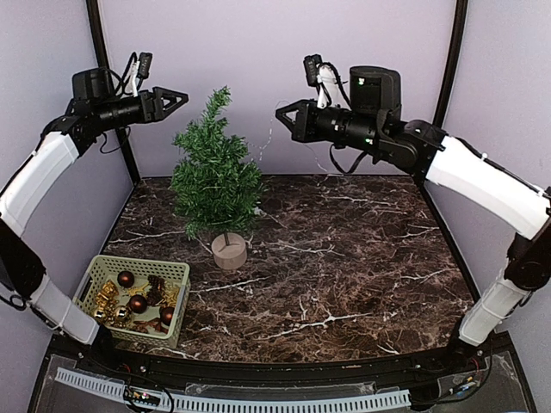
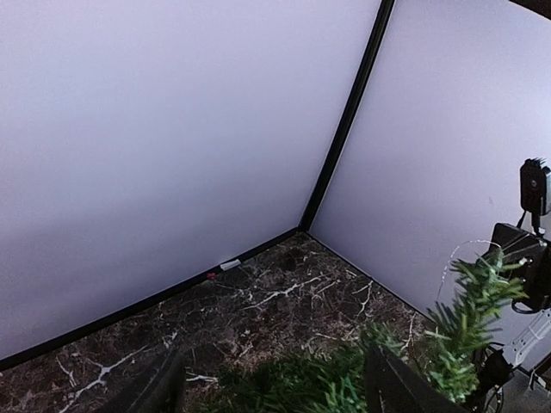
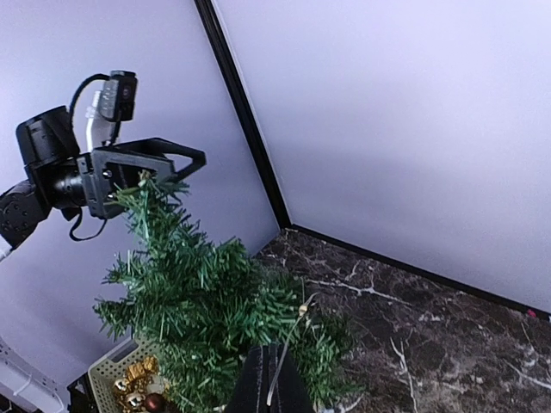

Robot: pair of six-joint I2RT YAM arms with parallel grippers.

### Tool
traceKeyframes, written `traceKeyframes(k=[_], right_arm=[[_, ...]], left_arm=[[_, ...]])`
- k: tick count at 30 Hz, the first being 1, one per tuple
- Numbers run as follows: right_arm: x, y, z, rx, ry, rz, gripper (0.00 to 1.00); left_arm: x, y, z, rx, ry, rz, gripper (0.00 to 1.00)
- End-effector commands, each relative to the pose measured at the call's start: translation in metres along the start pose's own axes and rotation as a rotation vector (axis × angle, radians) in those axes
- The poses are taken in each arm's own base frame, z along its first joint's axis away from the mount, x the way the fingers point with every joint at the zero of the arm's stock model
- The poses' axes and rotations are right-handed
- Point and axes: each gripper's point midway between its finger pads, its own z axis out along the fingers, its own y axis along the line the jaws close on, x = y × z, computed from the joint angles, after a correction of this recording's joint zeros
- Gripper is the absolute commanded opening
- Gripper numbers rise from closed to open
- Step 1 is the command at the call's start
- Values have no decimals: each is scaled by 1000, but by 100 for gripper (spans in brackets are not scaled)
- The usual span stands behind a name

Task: Decorate the small christmas tree
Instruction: Wrap the side of the string light in the gap of the branches.

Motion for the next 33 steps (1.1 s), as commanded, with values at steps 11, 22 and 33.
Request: traceKeyframes(k=[11, 22, 33], right_arm=[[-41, 10, 67, -354, -117, -41, 0], [-44, 3, 85, -461, -138, -30, 0], [-38, 8, 86, -510, -109, -22, 0]], left_arm=[[-17, -37, 85, 333, 73, 12, 75], [7, -83, 94, 610, 130, 48, 73], [17, -90, 103, 656, 147, 34, 29]])
